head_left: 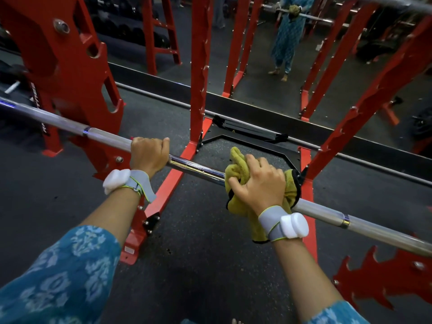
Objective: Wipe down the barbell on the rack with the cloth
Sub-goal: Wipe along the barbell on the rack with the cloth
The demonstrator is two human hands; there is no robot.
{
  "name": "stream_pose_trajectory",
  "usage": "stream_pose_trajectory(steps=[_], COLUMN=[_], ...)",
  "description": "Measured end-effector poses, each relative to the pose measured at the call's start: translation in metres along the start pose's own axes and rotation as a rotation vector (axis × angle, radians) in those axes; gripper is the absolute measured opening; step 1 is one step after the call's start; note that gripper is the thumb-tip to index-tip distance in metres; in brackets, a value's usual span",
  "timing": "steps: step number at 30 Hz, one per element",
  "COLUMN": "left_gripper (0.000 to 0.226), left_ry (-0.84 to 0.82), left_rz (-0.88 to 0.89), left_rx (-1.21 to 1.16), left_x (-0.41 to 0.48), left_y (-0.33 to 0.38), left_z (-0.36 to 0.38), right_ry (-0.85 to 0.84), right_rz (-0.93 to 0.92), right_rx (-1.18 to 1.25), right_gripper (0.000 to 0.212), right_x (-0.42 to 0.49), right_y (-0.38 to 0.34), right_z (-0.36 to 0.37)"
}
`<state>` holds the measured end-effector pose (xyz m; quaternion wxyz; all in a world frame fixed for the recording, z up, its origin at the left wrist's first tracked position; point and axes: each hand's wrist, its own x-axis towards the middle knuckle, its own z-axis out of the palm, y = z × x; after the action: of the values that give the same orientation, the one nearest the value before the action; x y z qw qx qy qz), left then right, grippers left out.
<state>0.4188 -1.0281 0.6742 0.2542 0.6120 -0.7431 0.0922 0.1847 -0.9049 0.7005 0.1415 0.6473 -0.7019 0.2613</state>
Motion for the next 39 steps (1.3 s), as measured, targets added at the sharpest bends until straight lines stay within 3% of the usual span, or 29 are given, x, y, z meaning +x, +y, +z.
stream_pose_trajectory(steps=[4,6,12,16,21,25,29,35,37,39], left_gripper=[0.02,0.015,0.022,0.045,0.038,0.035,0.037,0.07,0.065,0.053], left_ry=[-0.033,-0.077,0.035,0.034,-0.011,-0.049,-0.086,-0.094,-0.096,-0.101], left_rz=[0.091,0.106,0.145,0.066,0.073,0.046,0.091,0.086,0.058,0.026], left_rx=[0.095,0.116,0.111,0.068,0.126,0.146,0.196,0.192,0.161,0.113], left_x=[-0.001,-0.002,0.002,0.003,0.003,0.004,0.004,0.005,0.005,0.003], left_y=[0.002,0.0,0.0,-0.002,-0.003,-0.003,-0.004,-0.002,-0.002,0.0], left_z=[-0.005,-0.006,-0.001,0.007,0.007,0.007,0.007,0.008,0.007,0.006], right_ry=[-0.026,-0.037,-0.003,0.06,-0.004,-0.074,-0.017,0.009,-0.042,-0.071], right_rz=[0.002,-0.043,-0.342,-0.224,-0.075,-0.294,-0.447,-0.135,-0.097,-0.174], right_rx=[0.023,0.019,0.05,0.062,0.134,0.074,0.083,0.176,0.19,0.16], right_gripper=[0.053,0.054,0.057,0.052,0.051,0.054,0.053,0.045,0.047,0.046], right_x=[0.005,0.006,-0.011,-0.017,0.008,0.006,-0.007,0.01,0.018,0.02], right_y=[-0.015,-0.025,-0.014,-0.002,-0.024,-0.038,-0.022,-0.031,-0.045,-0.054], right_z=[0.002,0.005,0.005,-0.001,0.002,0.011,0.013,0.009,0.011,0.015])
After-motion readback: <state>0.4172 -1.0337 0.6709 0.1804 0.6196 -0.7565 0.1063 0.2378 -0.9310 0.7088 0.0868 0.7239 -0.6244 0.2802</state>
